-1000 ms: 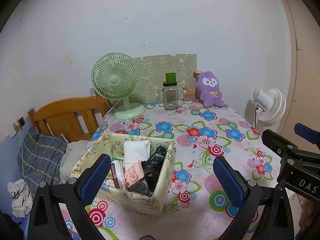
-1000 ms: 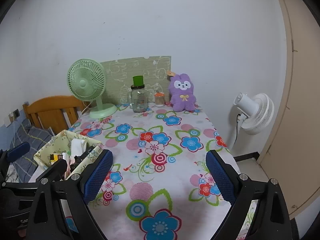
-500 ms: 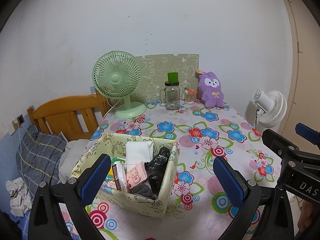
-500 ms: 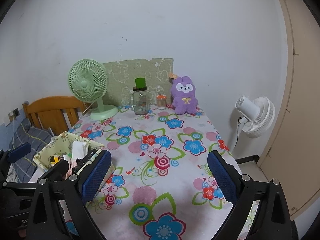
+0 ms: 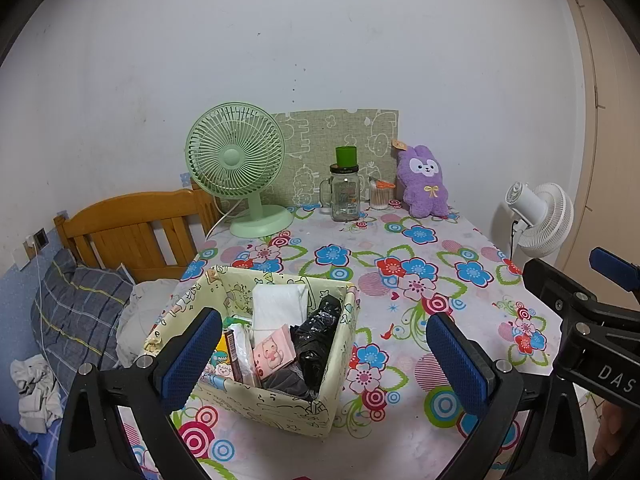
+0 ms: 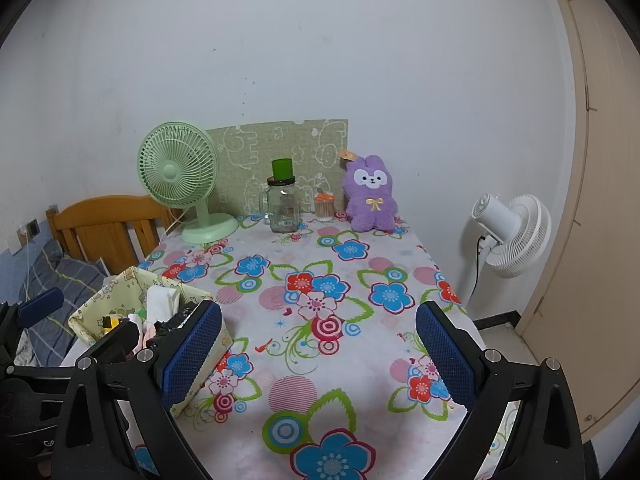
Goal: Organize soft objects
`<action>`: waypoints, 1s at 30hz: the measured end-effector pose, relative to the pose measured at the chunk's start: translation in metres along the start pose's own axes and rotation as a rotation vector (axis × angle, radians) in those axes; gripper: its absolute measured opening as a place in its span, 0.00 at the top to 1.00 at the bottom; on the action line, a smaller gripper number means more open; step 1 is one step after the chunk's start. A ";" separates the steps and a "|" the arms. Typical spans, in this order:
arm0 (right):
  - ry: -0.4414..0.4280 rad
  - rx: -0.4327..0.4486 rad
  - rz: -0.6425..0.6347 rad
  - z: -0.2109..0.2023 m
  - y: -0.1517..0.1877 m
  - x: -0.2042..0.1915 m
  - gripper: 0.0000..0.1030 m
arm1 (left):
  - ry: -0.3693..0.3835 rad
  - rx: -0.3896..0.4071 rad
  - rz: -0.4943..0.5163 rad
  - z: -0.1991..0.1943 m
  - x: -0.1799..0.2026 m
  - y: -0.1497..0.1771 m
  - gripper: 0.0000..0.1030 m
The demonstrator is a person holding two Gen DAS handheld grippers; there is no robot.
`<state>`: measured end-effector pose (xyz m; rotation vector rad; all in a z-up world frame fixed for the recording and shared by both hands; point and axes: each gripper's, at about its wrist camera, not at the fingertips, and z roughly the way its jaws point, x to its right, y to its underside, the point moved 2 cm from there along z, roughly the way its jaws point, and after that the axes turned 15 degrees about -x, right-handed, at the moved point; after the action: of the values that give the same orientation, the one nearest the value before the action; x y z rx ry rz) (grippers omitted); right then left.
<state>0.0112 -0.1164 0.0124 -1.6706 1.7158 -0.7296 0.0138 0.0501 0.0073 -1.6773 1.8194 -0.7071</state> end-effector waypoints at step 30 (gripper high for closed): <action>-0.003 0.005 0.009 0.000 0.000 0.001 0.04 | 0.001 0.002 0.001 -0.001 0.000 -0.001 0.00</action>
<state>0.0109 -0.1175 0.0123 -1.6590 1.7172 -0.7259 0.0139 0.0499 0.0084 -1.6754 1.8197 -0.7088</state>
